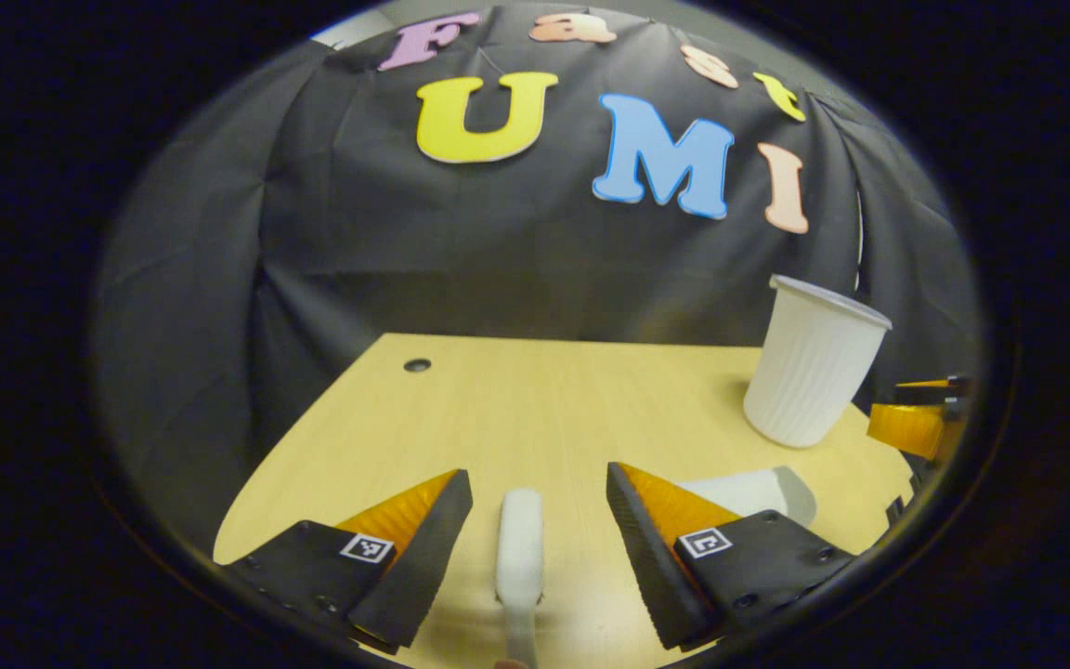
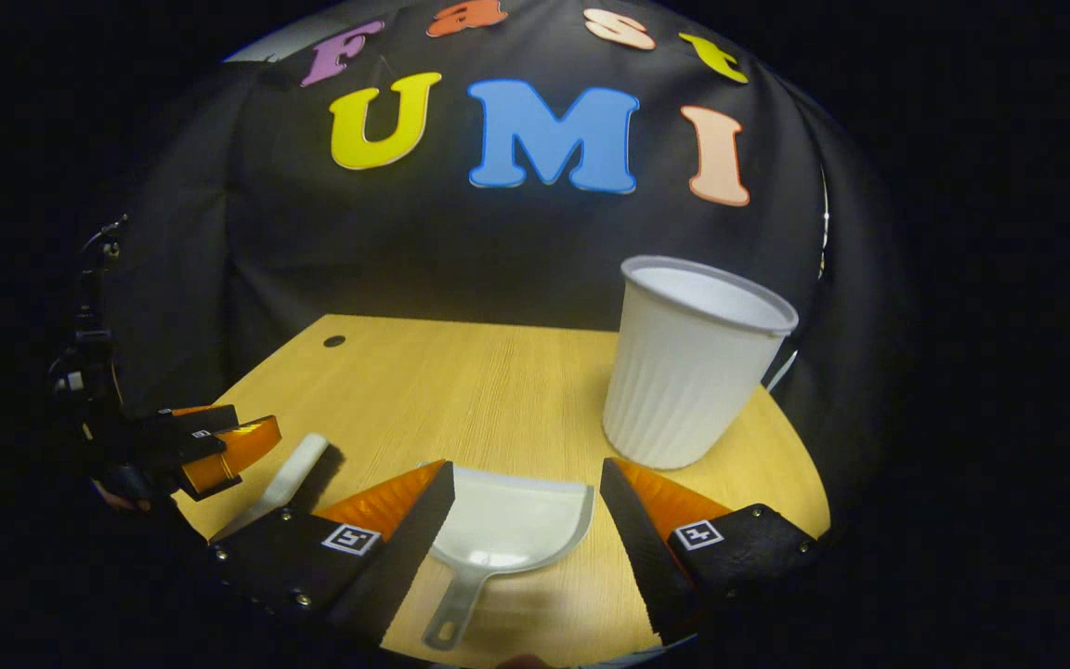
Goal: Pick up the small broom and dustpan from the desktop, sweep the trash into the dustpan with the broom, and then empty the trash into the garbage bin.
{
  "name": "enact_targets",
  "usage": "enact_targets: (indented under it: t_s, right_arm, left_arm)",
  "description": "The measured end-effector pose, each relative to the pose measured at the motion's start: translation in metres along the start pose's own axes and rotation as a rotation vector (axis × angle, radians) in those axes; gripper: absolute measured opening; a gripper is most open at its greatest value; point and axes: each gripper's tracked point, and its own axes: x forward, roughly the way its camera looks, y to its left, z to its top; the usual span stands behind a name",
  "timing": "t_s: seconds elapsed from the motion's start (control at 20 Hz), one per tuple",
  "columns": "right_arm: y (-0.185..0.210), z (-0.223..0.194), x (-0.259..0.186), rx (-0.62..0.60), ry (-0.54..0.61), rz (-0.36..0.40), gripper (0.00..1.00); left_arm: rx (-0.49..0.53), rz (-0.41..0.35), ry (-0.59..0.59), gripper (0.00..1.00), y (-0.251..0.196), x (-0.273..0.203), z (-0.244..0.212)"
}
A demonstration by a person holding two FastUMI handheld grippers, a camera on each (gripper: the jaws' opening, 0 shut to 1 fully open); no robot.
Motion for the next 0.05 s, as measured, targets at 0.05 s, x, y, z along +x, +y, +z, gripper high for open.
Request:
enact_targets:
  t_s: [0.05]
  right_arm:
    - [0.0041,-0.0039,0.0055,-0.006,-0.037,0.004,0.99]
  left_arm:
    - [-0.005,0.004,-0.049,0.96,-0.002,-0.0026,0.0153]
